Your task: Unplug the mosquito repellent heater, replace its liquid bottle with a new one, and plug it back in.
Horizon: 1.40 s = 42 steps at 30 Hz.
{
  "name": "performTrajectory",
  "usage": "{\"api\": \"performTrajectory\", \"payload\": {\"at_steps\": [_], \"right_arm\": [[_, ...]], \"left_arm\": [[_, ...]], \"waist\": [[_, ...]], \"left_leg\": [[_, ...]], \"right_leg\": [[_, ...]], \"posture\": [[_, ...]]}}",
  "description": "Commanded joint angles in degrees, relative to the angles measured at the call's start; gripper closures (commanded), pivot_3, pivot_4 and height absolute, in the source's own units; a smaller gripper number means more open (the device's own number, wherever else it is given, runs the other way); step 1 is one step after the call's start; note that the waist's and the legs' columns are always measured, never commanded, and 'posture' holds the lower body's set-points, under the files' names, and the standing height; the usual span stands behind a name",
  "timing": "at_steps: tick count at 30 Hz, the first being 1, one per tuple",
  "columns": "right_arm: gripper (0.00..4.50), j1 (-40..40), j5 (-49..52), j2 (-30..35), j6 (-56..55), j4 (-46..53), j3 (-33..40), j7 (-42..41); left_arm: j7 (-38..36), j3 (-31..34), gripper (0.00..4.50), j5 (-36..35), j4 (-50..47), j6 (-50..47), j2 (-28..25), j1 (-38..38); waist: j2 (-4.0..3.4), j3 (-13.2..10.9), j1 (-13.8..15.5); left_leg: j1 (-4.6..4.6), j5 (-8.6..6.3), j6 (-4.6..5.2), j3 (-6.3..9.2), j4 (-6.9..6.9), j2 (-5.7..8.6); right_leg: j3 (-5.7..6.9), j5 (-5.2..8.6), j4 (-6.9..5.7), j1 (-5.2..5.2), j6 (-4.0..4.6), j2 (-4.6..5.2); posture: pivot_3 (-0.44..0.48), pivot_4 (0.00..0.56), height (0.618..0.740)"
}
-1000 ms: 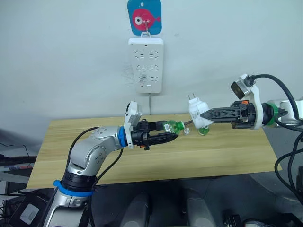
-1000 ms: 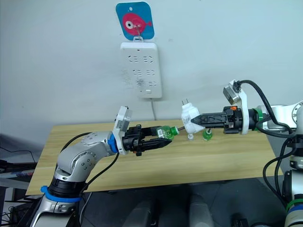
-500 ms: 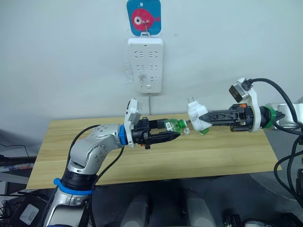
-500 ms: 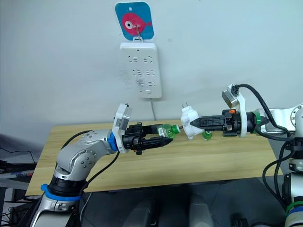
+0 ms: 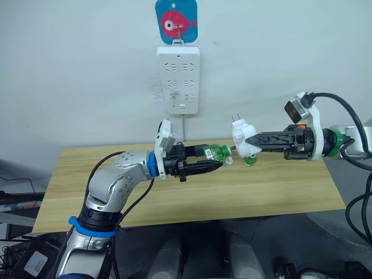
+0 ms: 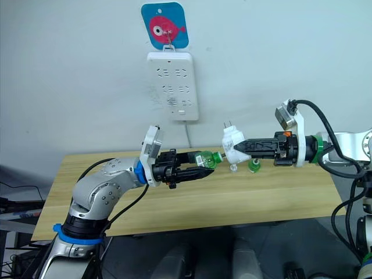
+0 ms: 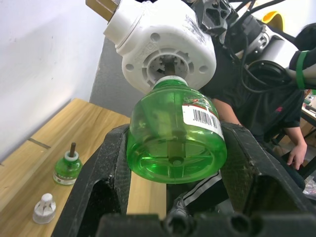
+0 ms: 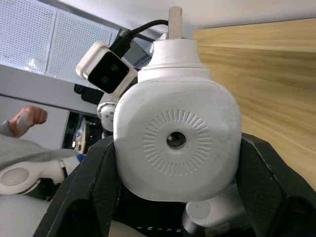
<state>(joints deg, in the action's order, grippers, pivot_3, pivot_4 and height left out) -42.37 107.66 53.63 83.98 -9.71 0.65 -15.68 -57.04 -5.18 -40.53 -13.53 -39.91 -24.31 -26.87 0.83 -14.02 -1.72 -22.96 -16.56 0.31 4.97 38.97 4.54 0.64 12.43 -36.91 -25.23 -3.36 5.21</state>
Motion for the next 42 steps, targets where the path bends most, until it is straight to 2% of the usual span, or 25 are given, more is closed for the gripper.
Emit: {"api": "performTrajectory", "payload": {"at_steps": [1,18,29,42], "right_arm": [[1.55,0.8,3.0,0.2,-0.3,4.3,-1.4,0.0],[1.55,1.0,3.7,2.4,-0.4,4.3,-2.2,-2.3],[1.55,1.0,3.8,1.2,-2.4,4.4,-2.9,-0.6],[1.55,0.9,2.7,1.8,-1.2,3.8,-2.7,-2.5]], "left_arm": [[-0.1,0.4,2.22,-2.6,-2.2,-0.3,1.4,-2.4],[-1.9,1.3,2.22,-0.7,0.6,1.0,1.1,-4.1],[-3.1,-0.5,2.22,-2.6,-2.9,-1.0,1.7,-3.5],[-5.3,-0.8,2.22,-1.8,-2.5,-0.9,0.8,-3.6]], "waist": [[0.00,0.0,0.0],[0.00,0.0,0.0],[0.01,0.0,0.0],[0.01,0.0,0.0]], "left_leg": [[0.00,0.00,0.00,0.00,0.00,0.00],[0.01,-0.01,0.01,-0.04,0.01,-0.02],[0.01,-0.01,0.01,-0.04,0.01,-0.03],[0.01,-0.01,0.02,-0.05,0.01,-0.03]], "right_leg": [[0.00,0.00,0.00,0.00,0.00,0.00],[-0.01,0.00,0.01,-0.01,0.00,-0.02],[-0.01,0.00,0.02,-0.01,0.00,-0.01],[-0.01,0.00,0.02,-0.01,0.00,-0.02]], "posture": [[-0.087,0.245,0.740],[-0.089,0.246,0.740],[-0.099,0.249,0.740],[-0.100,0.254,0.740]]}}
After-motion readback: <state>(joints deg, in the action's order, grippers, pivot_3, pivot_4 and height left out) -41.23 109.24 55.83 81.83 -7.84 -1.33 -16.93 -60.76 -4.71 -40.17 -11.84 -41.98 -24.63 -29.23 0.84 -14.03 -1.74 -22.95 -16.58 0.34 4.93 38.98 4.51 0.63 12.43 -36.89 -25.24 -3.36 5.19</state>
